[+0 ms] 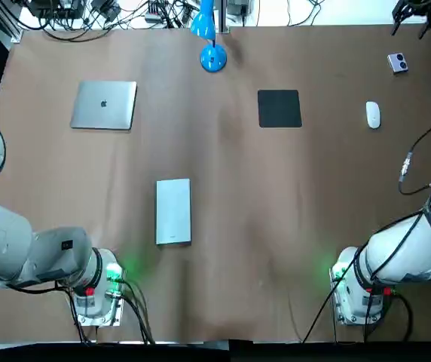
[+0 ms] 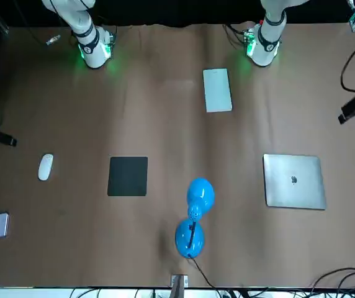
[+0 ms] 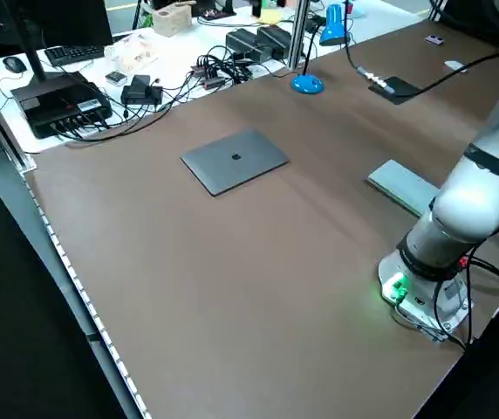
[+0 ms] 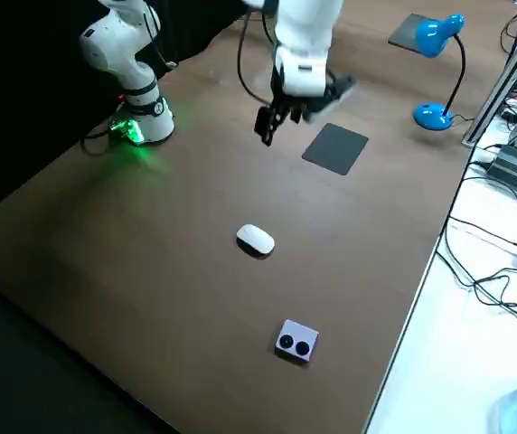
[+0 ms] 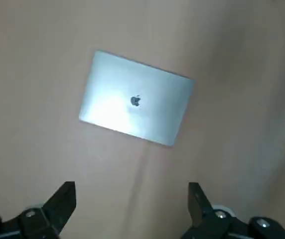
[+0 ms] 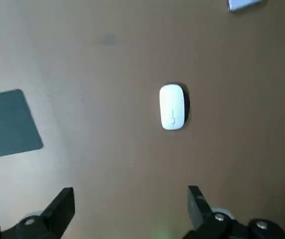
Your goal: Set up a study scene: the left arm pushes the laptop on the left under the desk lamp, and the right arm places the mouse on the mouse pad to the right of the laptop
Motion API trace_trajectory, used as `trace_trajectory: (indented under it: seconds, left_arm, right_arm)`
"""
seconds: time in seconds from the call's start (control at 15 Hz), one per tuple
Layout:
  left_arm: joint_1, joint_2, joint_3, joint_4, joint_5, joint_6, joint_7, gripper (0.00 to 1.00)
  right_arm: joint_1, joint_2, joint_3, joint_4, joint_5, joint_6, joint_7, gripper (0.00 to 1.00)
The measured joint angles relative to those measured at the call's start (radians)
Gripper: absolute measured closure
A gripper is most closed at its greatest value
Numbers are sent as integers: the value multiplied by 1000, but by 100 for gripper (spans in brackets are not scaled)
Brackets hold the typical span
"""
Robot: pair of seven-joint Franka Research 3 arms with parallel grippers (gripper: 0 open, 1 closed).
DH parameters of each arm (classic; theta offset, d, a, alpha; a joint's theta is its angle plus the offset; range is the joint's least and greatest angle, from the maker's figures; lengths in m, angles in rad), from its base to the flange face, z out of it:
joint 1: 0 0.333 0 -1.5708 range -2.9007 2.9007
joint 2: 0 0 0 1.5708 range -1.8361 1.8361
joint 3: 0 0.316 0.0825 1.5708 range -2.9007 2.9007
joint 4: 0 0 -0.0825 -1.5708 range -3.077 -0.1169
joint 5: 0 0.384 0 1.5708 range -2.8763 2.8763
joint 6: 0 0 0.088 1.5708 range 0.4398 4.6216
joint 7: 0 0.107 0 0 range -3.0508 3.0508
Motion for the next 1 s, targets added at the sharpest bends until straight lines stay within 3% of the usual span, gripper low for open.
trace_trajectory:
  seconds: [0.13, 0.4, 1.0]
  left_arm:
    - [55, 61, 3, -3, 0, 14, -130, 0]
    - [137, 184, 5, -8, 2, 132, -299, 0]
    - [262, 495, 9, -10, 2, 491, -565, 0]
  right_arm:
    - [-22, 88, 0, -7, 0, 9, 0, 0]
    - [-53, 186, 0, -32, 0, 83, 0, 0]
    - [-74, 207, 1, -348, 0, 534, -97, 0]
